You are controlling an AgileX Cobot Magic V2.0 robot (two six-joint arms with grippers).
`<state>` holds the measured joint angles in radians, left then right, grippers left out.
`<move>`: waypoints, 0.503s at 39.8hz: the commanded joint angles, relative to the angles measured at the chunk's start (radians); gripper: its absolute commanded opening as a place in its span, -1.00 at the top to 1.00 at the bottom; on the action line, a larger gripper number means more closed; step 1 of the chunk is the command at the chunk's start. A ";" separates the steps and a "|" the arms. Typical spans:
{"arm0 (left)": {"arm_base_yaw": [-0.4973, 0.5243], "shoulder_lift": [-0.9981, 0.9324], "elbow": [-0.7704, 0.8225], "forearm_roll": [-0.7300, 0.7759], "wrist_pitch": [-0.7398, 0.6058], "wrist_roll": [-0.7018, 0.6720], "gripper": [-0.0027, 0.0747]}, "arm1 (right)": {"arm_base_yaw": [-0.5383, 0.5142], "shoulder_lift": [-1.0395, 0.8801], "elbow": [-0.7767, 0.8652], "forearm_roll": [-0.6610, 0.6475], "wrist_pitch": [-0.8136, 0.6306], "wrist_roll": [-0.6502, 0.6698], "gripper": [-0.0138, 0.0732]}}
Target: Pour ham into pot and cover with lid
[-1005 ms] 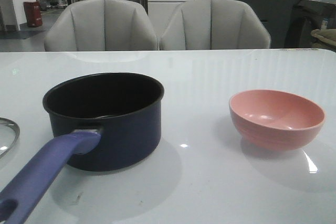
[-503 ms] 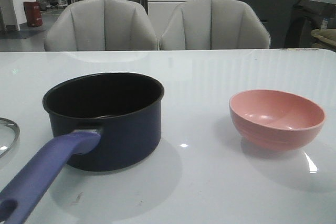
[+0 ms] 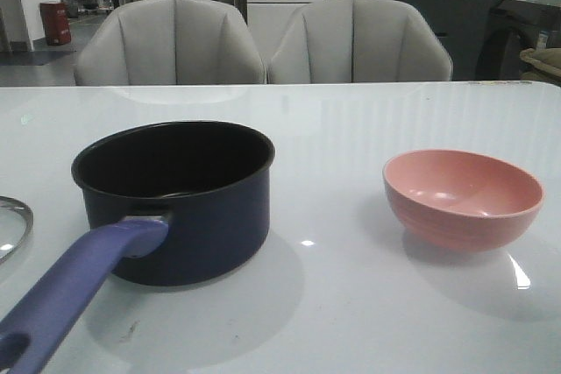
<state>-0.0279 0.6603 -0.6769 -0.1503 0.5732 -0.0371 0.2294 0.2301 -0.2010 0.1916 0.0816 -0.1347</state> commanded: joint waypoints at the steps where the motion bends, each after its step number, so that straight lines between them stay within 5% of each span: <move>1: 0.059 0.122 -0.128 -0.022 0.103 -0.038 -0.56 | 0.001 0.006 -0.028 0.001 -0.087 -0.007 0.31; 13: 0.103 0.531 -0.384 -0.031 0.434 -0.028 -0.56 | 0.001 0.006 -0.028 0.001 -0.087 -0.007 0.31; 20: 0.103 0.708 -0.469 -0.029 0.513 0.001 -0.56 | 0.001 0.006 -0.028 0.001 -0.087 -0.007 0.31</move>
<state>0.0723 1.3177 -1.0817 -0.1635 1.0780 -0.0418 0.2294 0.2301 -0.2010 0.1916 0.0816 -0.1347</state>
